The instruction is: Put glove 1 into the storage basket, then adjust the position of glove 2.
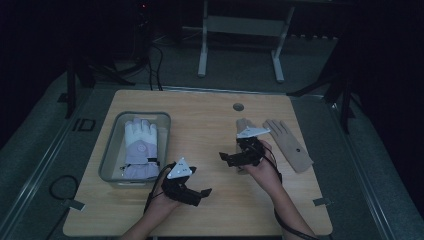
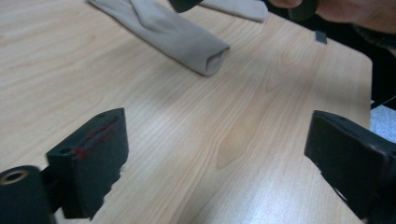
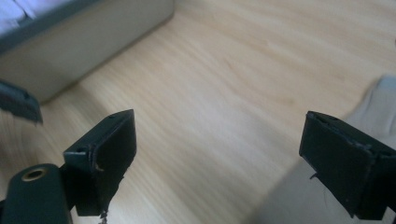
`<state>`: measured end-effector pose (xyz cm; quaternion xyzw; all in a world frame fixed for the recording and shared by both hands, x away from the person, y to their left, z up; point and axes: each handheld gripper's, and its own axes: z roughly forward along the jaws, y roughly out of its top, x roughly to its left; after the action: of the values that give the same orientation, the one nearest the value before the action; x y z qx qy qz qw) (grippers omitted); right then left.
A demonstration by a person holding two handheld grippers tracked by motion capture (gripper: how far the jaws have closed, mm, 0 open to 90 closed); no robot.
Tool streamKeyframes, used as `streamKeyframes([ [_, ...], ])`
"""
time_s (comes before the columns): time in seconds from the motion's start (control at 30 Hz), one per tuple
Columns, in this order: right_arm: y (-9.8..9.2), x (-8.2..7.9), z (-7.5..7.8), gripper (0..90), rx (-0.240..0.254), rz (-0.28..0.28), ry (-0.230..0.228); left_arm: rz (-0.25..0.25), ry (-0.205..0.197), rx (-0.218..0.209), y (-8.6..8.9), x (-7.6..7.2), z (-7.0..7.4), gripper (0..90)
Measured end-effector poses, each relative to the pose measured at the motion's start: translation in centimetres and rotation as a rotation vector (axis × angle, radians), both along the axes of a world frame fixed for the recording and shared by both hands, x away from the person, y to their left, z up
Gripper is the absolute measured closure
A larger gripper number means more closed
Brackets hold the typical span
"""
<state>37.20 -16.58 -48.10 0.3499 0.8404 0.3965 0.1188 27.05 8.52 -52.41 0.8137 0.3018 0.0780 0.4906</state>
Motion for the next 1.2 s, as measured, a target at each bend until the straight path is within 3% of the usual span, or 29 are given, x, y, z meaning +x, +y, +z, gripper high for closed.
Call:
streamKeyframes([
  [0.1,-1.2,0.0,-0.7,10.9,-0.019,-0.024,0.007,0.013,-0.024,0.02,-0.2,-0.2,-0.7,2.5],
  [0.17,-2.0,0.1,-1.1,11.0,-0.039,-0.036,0.01,0.002,-0.025,0.012,-0.1,-0.3,-1.1,2.5],
  [0.33,-3.5,-0.3,-2.0,13.2,-0.088,-0.041,-0.057,0.025,-0.045,0.006,0.0,-0.3,-2.1,2.5],
  [0.47,-4.6,-0.7,-2.7,13.1,-0.111,-0.05,-0.081,0.047,-0.063,0.014,0.0,-0.2,-2.7,2.6],
  [0.77,-7.2,-1.6,-3.5,13.6,-0.011,-0.088,-0.094,0.048,-0.079,0.045,-0.1,-0.2,-3.4,2.6],
  [0.8,-7.4,-1.6,-3.6,14.0,0.002,-0.084,-0.064,0.049,-0.074,0.046,-0.2,-0.2,-3.4,2.6],
  [0.93,-7.8,-1.6,-3.7,11.2,0.008,-0.086,-0.03,0.042,-0.079,0.045,-0.2,-0.2,-3.4,2.6],
  [1.07,-7.8,-1.5,-3.5,10.5,0.002,-0.133,-0.051,0.04,-0.085,0.037,-0.2,-0.2,-3.3,2.6],
  [1.2,-7.8,-0.8,-3.1,11.8,-0.008,-0.135,-0.06,0.057,-0.099,0.062,-0.2,-0.4,-3.5,2.6],
])
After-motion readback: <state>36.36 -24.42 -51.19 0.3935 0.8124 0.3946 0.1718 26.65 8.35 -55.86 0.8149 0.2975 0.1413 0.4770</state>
